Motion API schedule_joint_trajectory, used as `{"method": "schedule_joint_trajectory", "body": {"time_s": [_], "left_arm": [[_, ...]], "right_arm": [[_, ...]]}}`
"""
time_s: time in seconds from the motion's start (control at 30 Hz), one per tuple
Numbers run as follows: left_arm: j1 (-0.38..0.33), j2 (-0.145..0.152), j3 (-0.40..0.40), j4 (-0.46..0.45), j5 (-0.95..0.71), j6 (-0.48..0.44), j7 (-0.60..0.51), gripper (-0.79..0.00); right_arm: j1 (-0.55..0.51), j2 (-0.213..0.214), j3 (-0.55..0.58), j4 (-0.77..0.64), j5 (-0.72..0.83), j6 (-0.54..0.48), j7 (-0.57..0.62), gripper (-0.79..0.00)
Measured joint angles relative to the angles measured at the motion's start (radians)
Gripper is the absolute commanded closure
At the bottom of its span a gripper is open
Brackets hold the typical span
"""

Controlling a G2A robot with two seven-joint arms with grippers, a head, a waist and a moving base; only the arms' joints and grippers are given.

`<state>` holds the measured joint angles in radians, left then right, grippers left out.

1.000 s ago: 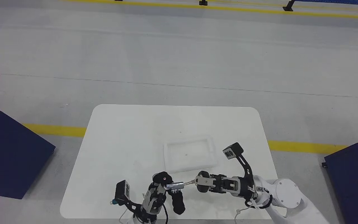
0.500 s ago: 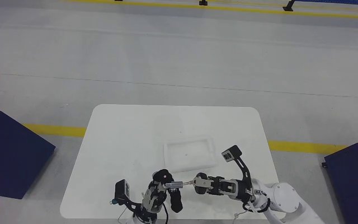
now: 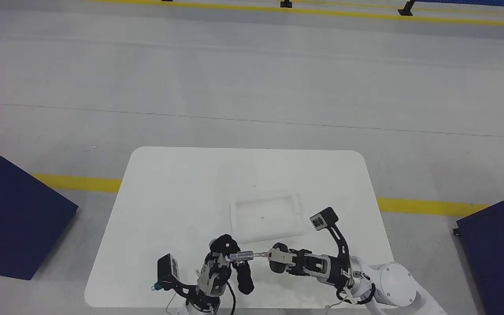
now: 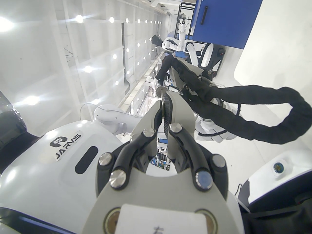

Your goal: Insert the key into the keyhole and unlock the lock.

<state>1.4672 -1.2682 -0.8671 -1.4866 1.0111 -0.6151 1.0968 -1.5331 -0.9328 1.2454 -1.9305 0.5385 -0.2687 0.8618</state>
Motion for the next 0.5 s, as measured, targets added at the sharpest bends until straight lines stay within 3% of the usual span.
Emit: {"method": "schedule_joint_trajectory", "body": {"time_s": [0.5], "left_arm": [[-0.003, -0.021, -0.013, 0.014, 0.032, 0.066, 0.041, 0.000]], "right_arm": [[-0.011, -0.010, -0.012, -0.005, 0.000, 0.001, -0.010, 0.000]]}}
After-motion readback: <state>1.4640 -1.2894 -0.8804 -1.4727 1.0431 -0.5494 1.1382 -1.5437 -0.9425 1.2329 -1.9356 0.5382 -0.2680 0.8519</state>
